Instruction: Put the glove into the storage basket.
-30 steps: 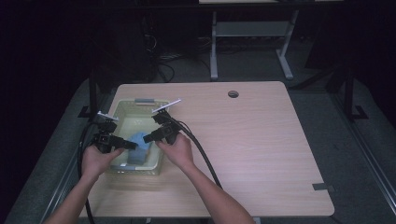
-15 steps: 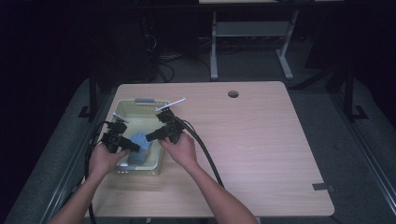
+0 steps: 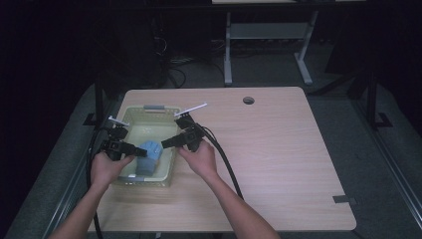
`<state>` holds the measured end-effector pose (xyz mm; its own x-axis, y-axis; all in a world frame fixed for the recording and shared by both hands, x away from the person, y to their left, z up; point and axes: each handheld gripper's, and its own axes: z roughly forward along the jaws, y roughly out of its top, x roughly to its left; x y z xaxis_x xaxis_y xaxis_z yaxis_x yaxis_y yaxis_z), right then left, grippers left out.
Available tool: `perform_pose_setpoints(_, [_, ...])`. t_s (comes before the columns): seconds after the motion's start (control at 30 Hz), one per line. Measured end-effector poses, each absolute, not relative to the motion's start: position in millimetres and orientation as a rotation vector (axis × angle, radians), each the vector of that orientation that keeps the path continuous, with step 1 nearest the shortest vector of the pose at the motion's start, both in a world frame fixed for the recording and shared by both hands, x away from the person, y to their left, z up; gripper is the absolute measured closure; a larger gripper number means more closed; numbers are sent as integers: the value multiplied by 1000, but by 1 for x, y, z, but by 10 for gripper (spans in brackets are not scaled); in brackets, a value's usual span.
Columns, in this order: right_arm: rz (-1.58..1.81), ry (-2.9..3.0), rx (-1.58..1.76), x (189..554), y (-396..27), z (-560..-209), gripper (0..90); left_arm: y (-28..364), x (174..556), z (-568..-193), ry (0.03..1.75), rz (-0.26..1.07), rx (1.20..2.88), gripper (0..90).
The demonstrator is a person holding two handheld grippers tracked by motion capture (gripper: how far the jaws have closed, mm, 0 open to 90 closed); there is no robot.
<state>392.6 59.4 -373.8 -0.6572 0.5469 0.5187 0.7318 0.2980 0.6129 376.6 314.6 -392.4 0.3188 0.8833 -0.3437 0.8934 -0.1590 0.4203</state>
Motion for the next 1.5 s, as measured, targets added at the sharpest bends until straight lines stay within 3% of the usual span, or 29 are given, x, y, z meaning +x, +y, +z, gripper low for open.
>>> perform_pose_setpoints(1.5, [-1367, -2333, -1283, 390, -34, -354, 448, 274, 364, -346, 1273, -67, 1891, 476])
